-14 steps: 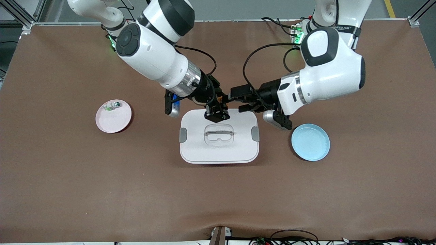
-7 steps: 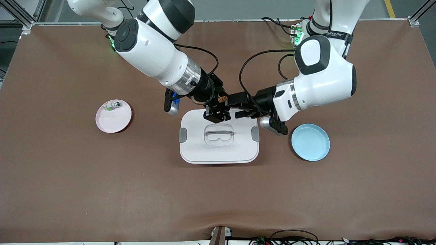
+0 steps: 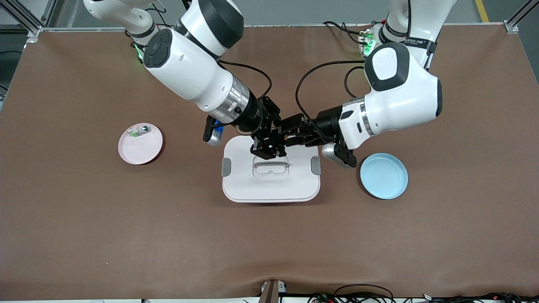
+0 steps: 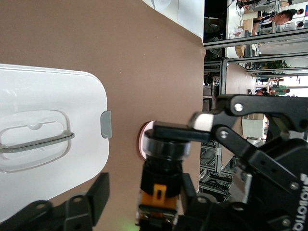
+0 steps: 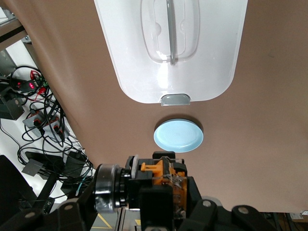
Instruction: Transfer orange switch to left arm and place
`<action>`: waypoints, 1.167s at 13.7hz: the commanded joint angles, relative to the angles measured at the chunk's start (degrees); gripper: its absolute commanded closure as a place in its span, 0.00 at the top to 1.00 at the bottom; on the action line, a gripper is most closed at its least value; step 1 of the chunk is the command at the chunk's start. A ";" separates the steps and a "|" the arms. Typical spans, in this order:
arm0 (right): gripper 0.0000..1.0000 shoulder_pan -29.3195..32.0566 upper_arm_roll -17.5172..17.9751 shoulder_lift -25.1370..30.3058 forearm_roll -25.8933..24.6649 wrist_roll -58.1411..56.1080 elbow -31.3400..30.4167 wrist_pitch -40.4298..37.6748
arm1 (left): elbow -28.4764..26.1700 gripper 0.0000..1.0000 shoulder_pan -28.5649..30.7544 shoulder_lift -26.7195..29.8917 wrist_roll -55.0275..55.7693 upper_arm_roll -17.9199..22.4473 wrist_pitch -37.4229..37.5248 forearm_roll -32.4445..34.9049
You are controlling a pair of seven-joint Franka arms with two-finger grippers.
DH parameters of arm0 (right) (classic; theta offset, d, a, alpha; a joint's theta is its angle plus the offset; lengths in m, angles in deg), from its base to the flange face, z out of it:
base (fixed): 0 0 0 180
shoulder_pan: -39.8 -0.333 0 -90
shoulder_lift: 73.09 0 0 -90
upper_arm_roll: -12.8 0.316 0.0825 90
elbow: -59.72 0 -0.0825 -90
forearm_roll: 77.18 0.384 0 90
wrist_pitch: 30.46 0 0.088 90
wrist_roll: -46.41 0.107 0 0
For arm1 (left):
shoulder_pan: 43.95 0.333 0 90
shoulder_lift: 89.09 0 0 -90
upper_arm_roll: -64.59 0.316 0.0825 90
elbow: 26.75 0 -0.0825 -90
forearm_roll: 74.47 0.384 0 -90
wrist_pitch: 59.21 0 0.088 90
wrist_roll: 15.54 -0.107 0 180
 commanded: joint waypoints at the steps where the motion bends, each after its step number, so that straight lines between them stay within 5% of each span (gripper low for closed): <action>1: 0.00 -0.33 -0.42 -1.58 0.90 1.42 2.74 0.37 | 0.29 0.00 -0.12 -0.38 -1.54 0.09 -0.42 -0.92; 7: 0.00 -0.86 -0.42 -1.58 0.90 1.51 2.74 1.16 | 0.29 0.00 -0.12 -0.65 -1.54 0.09 -0.42 -0.92; 8: 0.59 -0.86 -0.51 -1.58 0.81 1.43 2.74 0.90 | 0.29 0.00 -0.12 -0.65 -1.54 0.09 -0.42 -0.92; 9: 0.91 -0.86 -0.51 -1.58 0.72 1.42 2.74 0.90 | 0.29 0.00 -0.12 -0.56 -1.54 0.09 -0.42 -0.75; 10: 1.00 -0.86 -0.51 -1.58 0.55 1.42 2.74 0.81 | 0.29 0.00 -0.12 -0.38 -1.54 0.09 -0.42 -0.66; 16: 1.00 0.89 -1.21 -0.61 0.02 -6.54 2.74 -8.65 | -0.06 0.00 0.76 1.98 -0.93 0.18 0.89 1.18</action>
